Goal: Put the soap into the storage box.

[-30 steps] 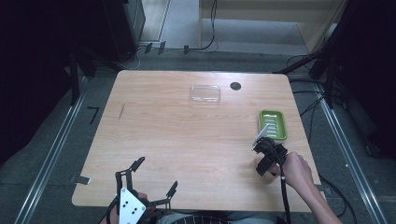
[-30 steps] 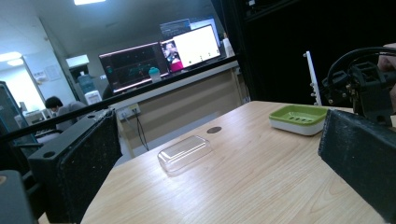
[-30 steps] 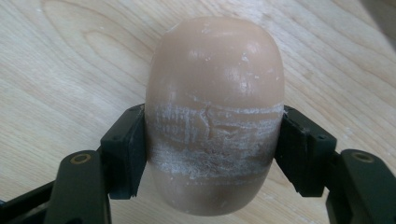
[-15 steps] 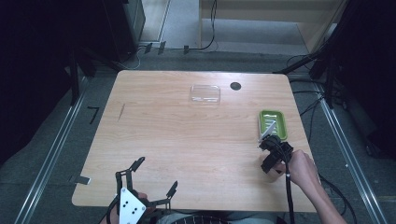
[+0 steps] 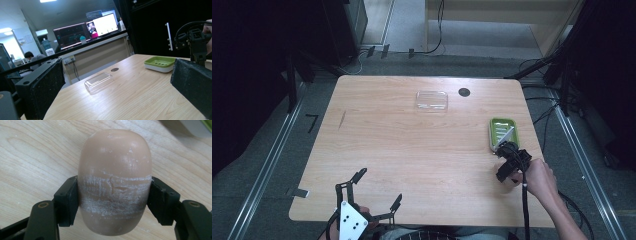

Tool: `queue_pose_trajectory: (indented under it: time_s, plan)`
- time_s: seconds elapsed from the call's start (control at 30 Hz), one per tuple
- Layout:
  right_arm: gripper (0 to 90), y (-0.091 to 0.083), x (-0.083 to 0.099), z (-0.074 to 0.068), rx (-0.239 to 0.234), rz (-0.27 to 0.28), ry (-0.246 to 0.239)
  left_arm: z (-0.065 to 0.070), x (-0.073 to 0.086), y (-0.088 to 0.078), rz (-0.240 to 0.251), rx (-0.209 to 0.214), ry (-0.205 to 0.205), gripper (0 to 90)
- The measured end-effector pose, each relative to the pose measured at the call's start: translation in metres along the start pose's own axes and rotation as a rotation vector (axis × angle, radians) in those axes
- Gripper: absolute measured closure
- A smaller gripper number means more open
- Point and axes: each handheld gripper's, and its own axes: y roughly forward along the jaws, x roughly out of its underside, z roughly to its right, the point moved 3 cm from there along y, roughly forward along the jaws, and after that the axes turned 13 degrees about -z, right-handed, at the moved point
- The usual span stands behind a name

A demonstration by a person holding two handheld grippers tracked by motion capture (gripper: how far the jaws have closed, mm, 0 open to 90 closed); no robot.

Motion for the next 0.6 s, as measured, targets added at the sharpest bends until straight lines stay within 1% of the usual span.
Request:
queue_pose_trajectory:
  time_s: [0.1,0.2,0.27,0.4,0.43,0.5,0.6]
  plan:
    - [33.2,0.000,0.000,0.003,0.000,0.011,0.002,0.000,0.000,0.000,0.000,0.000,0.001,0.0]
    - [33.2,-0.001,0.000,0.005,0.006,0.017,0.017,0.000,0.000,0.000,0.001,0.000,-0.001,0.0]
    - [33.2,-0.002,0.001,0.006,0.001,0.015,0.024,0.000,0.000,0.000,0.000,0.000,0.003,0.0]
    - [33.3,-0.004,0.000,0.011,0.006,0.037,0.027,0.000,0.000,0.000,-0.001,0.000,0.002,0.0]
    - [33.3,-0.005,0.000,0.011,0.004,0.031,0.036,0.000,0.000,0.000,0.000,0.001,0.003,0.0]
    - [33.3,-0.005,0.000,0.013,0.003,0.037,0.029,0.000,0.000,0.000,0.000,0.002,0.004,0.0]
    - [33.3,-0.006,0.000,0.014,0.003,0.037,0.036,0.000,0.000,0.000,0.000,0.002,0.004,0.0]
